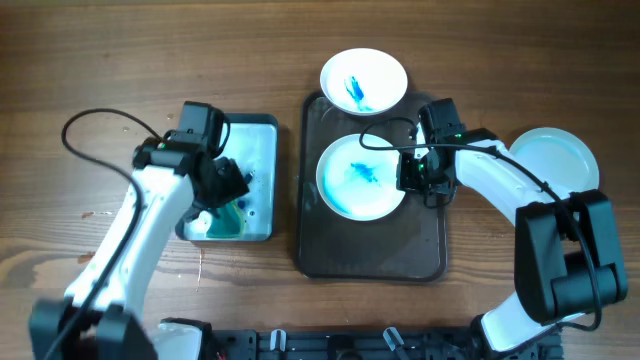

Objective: Clean dirty plates on tray and stack at the side
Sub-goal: 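Grasp the sponge with the left gripper and bring it to the plate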

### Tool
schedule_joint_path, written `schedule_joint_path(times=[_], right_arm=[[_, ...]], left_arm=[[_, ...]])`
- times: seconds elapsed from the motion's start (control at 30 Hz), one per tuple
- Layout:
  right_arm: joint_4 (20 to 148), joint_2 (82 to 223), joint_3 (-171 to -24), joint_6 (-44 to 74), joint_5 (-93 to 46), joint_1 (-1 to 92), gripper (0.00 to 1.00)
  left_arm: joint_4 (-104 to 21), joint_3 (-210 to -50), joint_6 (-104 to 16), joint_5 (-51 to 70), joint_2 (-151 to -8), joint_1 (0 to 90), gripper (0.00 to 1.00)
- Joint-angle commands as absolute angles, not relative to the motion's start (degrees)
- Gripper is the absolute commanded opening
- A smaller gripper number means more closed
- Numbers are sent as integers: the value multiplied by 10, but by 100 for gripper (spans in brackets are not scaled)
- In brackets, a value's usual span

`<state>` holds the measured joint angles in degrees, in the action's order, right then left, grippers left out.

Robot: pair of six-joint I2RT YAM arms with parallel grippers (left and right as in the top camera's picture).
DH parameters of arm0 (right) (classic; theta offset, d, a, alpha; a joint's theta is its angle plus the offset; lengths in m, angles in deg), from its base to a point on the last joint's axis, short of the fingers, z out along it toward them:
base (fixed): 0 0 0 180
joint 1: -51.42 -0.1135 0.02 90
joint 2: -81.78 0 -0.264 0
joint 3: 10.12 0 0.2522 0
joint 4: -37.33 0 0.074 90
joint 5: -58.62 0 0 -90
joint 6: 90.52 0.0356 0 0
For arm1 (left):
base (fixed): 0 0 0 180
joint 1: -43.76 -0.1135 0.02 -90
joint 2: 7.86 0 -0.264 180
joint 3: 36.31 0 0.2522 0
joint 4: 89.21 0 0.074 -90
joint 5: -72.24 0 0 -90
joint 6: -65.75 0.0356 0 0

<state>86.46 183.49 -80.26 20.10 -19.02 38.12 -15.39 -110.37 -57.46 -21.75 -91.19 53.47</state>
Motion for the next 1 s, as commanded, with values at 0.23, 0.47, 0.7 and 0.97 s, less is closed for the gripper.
schedule_joint_path(times=[0.23, 0.47, 0.7, 0.97], right_arm=[[877, 1838, -788, 205, -225, 381, 4], [879, 1838, -788, 205, -225, 381, 4], [878, 1838, -788, 205, -225, 381, 4], [878, 1838, -788, 207, -225, 381, 4]], left_arm=[[-213, -1104, -607, -277, -1112, 529, 20], [-229, -1126, -542, -207, -1087, 529, 4], [-153, -1138, -543, -201, -1009, 529, 62], [-240, -1017, -553, -201, -1015, 530, 55]])
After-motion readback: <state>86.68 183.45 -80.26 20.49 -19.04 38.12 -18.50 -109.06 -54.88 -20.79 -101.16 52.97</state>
